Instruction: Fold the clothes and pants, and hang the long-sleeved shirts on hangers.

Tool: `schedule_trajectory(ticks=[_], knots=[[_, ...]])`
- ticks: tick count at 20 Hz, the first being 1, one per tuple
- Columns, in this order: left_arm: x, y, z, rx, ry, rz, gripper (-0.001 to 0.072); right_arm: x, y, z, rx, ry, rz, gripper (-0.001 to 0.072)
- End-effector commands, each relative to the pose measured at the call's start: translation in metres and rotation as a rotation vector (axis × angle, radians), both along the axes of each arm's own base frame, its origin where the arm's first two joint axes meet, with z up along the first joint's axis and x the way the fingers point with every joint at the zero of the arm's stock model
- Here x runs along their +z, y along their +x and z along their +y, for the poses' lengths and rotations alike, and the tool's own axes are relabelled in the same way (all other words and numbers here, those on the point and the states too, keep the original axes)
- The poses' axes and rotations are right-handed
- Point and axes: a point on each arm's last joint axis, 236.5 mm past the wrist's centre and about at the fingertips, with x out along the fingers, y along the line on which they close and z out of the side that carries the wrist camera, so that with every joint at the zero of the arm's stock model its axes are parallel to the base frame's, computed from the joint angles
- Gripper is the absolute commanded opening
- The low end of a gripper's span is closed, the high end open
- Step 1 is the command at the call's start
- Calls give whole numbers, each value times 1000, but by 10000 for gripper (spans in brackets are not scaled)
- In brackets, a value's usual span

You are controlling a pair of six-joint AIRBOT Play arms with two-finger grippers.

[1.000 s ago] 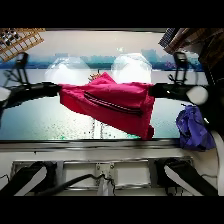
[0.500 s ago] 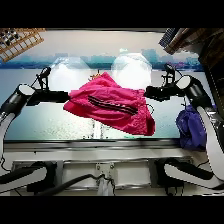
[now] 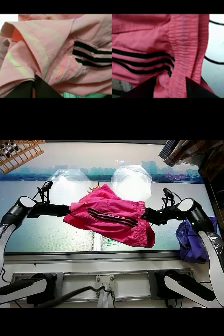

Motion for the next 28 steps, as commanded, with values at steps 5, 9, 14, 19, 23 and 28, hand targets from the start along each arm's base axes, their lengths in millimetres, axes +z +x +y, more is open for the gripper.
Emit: schedule_trajectory(ticks=[5,9,14,19,23,28], knots=[[0,-1,0,-3,0,3,5,-25,-3,-4,-48,-10,16,404],[0,-1,0,-3,0,3,5,-27,-9,-8,-27,-33,34,399],[0,-1,0,-3,0,2,5,-39,-19,-31,26,-150,52,352],[0,-1,0,-2,0,3,5,-37,8,-20,-41,-84,-25,354],[0,0,0,-1,-1,2,5,-37,23,0,-73,21,-47,353],[1,1,1,1,3,-7,5,-46,21,25,-58,143,7,84]])
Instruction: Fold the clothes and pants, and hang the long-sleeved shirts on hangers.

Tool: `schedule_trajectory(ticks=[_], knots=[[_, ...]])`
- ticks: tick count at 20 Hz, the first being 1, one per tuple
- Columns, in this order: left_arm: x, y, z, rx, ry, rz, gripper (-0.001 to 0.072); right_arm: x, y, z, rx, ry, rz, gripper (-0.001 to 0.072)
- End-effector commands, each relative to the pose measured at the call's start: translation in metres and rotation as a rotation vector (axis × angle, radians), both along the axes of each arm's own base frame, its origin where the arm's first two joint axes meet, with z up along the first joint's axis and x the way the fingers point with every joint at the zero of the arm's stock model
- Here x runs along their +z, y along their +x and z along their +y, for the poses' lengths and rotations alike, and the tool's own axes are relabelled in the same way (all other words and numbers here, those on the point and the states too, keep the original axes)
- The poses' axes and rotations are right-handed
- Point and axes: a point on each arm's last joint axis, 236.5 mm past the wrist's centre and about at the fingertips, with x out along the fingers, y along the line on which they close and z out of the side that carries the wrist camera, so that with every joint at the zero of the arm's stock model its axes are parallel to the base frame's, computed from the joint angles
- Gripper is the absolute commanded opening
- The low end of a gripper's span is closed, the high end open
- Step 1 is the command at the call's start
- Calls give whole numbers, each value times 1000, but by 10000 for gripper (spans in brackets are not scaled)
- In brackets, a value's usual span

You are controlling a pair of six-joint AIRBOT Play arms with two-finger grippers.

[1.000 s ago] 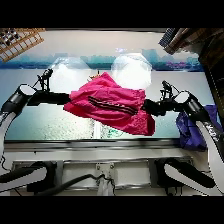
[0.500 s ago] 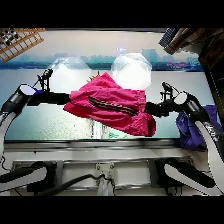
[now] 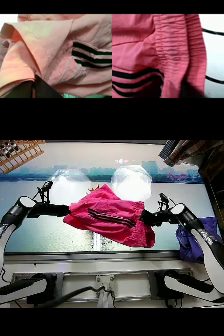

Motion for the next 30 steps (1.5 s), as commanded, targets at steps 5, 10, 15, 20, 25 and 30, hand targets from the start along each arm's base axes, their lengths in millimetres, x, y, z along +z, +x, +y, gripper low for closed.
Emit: schedule_trajectory(ticks=[5,10,15,20,25,30], knots=[[44,9,28,59,-12,-84,4,86,23,36,78,173,-184,32],[213,31,63,131,35,-490,3,258,36,46,192,172,-576,32],[397,-9,72,154,127,-920,3,403,2,50,225,153,-913,32],[502,-77,84,187,338,-1192,3,485,-63,51,222,145,-1130,33],[567,-138,88,223,477,-1362,0,520,-130,53,184,199,-1208,33],[581,-138,80,204,450,-1392,2,501,-151,33,46,158,-1084,32]])
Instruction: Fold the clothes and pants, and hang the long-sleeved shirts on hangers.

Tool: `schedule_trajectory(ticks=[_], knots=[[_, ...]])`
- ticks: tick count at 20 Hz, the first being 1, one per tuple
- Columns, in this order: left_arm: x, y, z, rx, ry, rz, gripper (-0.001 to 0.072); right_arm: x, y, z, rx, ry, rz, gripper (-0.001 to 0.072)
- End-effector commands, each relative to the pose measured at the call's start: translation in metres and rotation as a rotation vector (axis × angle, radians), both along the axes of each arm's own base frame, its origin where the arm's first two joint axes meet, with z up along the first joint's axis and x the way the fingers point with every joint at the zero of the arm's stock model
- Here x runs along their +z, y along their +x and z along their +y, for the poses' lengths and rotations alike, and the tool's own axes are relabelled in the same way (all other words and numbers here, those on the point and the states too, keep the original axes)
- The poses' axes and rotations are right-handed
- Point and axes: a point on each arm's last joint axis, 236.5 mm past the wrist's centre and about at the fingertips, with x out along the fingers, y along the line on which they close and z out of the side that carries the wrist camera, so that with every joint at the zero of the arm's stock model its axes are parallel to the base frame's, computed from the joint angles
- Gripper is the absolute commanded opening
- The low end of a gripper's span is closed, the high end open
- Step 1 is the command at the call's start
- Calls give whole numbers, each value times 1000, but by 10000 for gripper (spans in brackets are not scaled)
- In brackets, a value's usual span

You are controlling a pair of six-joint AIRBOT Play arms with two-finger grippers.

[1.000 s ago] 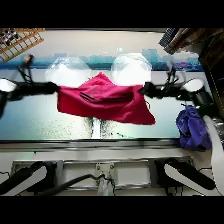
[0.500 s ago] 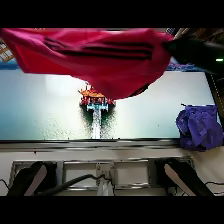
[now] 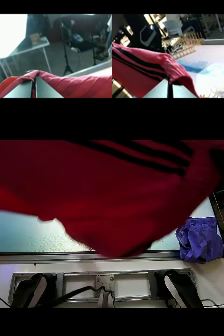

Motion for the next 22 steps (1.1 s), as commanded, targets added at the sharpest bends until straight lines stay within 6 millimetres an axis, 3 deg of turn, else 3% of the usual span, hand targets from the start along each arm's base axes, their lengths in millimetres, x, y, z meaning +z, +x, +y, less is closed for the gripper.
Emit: schedule_trajectory(ticks=[1,3,5,8,10,12,13,14,16,17,18,19,20,22], knots=[[-5,20,-8,-58,-22,37,1,-41,4,-29,-160,-9,203,33],[-47,69,-35,-235,-98,213,2,-91,22,-48,-242,-67,354,32],[-117,120,-65,-400,-151,469,3,-145,46,-66,-325,-89,488,32],[-268,175,-112,-555,-108,940,3,-229,78,-75,-371,-86,674,32],[-363,205,-133,-562,-56,1160,3,-282,112,-82,-420,-52,741,32],[-444,237,-140,-499,-8,1269,3,-332,160,-95,-493,-27,767,32],[-473,252,-141,-468,-22,1293,3,-353,187,-102,-520,-35,768,33],[-493,268,-141,-432,-57,1293,3,-374,214,-108,-540,-52,765,33],[-509,302,-136,-325,-195,1245,3,-423,269,-119,-576,-77,813,39],[-506,317,-130,-265,-284,1213,5,-448,291,-123,-580,-79,865,214],[-497,328,-122,-212,-380,1181,74,-466,302,-124,-564,-75,939,481],[-487,336,-112,-175,-439,1150,304,-476,308,-127,-544,-77,1001,506],[-476,339,-100,-155,-466,1125,457,-476,312,-130,-533,-83,1024,466],[-460,337,-72,-123,-478,1110,469,-462,315,-149,-556,-129,984,463]])
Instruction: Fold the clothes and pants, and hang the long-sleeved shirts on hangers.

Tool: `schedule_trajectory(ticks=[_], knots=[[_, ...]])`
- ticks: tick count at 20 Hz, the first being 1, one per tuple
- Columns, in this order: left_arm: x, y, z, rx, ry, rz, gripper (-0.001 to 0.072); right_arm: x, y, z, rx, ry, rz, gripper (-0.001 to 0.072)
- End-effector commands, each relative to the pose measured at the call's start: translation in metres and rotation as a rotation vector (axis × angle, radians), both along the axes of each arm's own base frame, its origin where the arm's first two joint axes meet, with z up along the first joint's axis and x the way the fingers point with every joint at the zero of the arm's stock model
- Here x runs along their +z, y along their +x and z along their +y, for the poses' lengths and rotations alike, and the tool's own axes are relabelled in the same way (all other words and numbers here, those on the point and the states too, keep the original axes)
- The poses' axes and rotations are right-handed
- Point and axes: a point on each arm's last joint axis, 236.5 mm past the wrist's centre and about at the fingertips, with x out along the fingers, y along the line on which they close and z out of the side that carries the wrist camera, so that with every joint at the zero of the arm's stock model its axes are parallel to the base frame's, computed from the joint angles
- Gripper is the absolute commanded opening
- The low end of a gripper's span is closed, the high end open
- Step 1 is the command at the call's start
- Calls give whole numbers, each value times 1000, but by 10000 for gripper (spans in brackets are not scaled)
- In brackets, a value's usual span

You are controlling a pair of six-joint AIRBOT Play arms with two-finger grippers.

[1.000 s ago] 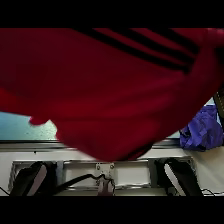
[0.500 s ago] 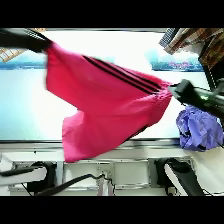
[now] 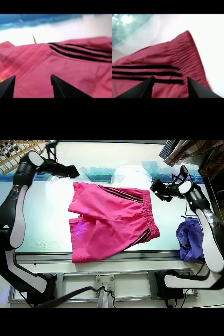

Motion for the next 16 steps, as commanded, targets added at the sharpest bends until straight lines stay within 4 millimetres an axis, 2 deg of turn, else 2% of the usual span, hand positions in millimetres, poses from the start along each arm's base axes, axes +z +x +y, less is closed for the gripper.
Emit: schedule_trajectory(ticks=[1,3,4,5,7,9,11,13,15,16], knots=[[20,5,44,133,-40,0,473,-5,13,-28,15,-69,24,463],[25,-24,59,108,-46,97,466,9,-6,-31,103,-126,38,463],[26,-45,58,73,-56,169,379,13,-22,-30,150,-150,71,458],[27,-69,56,25,-51,241,224,16,-38,-29,173,-167,96,428],[38,-98,45,-45,-34,278,212,23,-75,-25,163,-159,115,427],[57,-116,27,-76,-29,241,212,21,-126,-18,136,-133,149,427],[69,-139,9,-96,-29,209,213,4,-181,-10,106,-103,203,428],[65,-166,-2,-95,-36,201,213,-20,-228,1,89,-58,264,432],[53,-193,-5,-47,-62,220,215,-42,-264,8,94,-42,318,546],[48,-208,-8,-40,-86,232,216,-52,-276,6,94,-52,334,546]])
